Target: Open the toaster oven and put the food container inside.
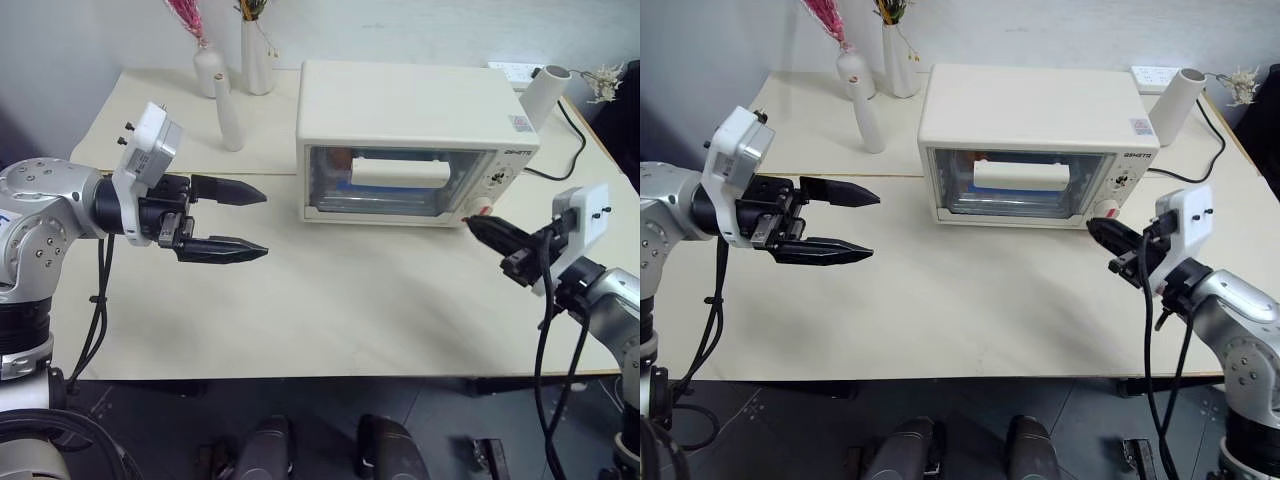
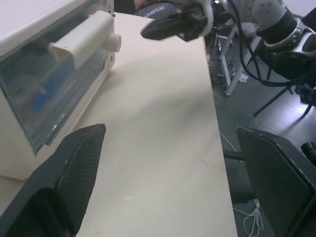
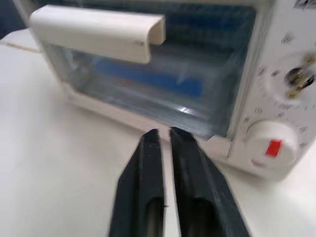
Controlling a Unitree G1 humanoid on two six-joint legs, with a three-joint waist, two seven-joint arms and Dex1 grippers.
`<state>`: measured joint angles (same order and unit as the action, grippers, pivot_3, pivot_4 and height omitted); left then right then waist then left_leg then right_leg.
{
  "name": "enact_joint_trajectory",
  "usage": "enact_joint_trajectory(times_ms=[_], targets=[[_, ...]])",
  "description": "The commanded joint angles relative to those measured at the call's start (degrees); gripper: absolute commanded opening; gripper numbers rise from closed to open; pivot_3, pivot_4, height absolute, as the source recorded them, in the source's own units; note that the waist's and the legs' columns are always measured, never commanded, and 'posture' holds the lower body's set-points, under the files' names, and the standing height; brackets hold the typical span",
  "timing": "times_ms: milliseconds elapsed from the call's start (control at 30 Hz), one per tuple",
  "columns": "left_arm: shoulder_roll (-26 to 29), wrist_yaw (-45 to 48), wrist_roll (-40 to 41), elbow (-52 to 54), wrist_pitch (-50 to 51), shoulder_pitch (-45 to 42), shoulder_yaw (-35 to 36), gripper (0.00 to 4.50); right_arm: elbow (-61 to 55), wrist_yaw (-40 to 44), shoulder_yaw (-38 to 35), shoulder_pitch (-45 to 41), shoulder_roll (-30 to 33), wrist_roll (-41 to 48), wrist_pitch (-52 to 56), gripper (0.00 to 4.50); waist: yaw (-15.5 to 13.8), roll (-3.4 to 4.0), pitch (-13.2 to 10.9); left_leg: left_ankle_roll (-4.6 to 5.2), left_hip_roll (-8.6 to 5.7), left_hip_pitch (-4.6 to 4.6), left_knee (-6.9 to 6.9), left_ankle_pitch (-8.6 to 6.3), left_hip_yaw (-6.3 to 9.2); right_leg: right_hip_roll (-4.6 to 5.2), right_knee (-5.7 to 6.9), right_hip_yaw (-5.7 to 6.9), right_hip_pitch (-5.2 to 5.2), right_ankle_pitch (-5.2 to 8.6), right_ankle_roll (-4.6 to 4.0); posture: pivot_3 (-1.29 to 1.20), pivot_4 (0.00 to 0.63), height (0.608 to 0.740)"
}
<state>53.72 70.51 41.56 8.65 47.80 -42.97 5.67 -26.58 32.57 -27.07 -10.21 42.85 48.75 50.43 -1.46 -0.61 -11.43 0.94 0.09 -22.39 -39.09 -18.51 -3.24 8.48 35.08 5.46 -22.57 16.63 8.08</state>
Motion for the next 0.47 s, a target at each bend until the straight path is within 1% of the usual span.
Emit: enact_joint_trajectory(times_ms=[33,100,133,233,300,367,467], targets=[[0.9,-0.4,-0.4,-0.2,-1.3,0.5,1.8,4.5,-0.1,8.4,-6.4,1.7,6.6,5.0,1.2,1.68,0.0,0.03,0.0,0.01,0.0,0.0,0.0,0.0,-0.05,0.0,-0.01,-0.01,0.0,0.0,0.0,0.0,0.15,0.74],[1.6,-0.3,-0.8,-1.0,-1.6,1.0,2.2,4.5,2.0,12.4,-8.7,2.4,10.9,5.5,1.5,2.35,0.1,0.02,0.0,0.02,0.03,0.02,-0.01,-0.01,-0.09,-0.01,0.0,-0.04,0.01,0.0,0.0,0.0,0.15,0.74],[1.9,-0.1,-0.8,-1.4,-1.8,1.1,2.4,4.5,3.4,14.2,-9.6,2.6,13.0,5.3,1.5,2.76,0.1,0.02,0.0,0.03,0.02,0.02,-0.02,-0.01,-0.1,-0.01,-0.01,-0.05,0.01,0.0,0.0,0.0,0.15,0.74],[3.1,0.2,-1.2,-2.8,-2.2,1.1,3.2,4.5,8.8,20.8,-11.8,3.4,19.9,2.1,-0.4,3.79,0.1,0.02,0.0,0.04,0.04,0.06,-0.01,-0.02,-0.17,-0.01,0.0,-0.1,0.0,0.0,0.0,0.0,0.15,0.74],[3.9,0.6,-1.1,-3.5,-2.2,0.8,3.7,4.5,11.9,25.2,-13.1,3.8,23.3,0.9,-1.7,4.49,0.1,0.02,0.0,0.04,0.04,0.05,0.0,-0.02,-0.2,-0.02,-0.01,-0.11,-0.01,0.0,0.0,0.0,0.15,0.74],[4.4,0.5,-1.1,-4.1,-2.3,0.4,4.0,4.5,14.8,28.3,-14.1,3.3,25.5,0.6,-2.2,4.49,0.1,0.02,0.0,0.06,0.04,0.06,0.0,-0.03,-0.23,-0.02,-0.02,-0.13,-0.01,0.0,0.0,0.0,0.15,0.74],[4.5,0.3,-1.6,-4.4,-3.2,0.3,4.2,4.5,17.8,28.9,-13.4,1.3,26.3,-0.4,-3.2,4.49,0.1,0.02,0.0,0.06,0.06,0.07,-0.02,-0.03,-0.23,-0.02,-0.01,-0.13,-0.01,0.0,0.0,0.0,0.15,0.74]])
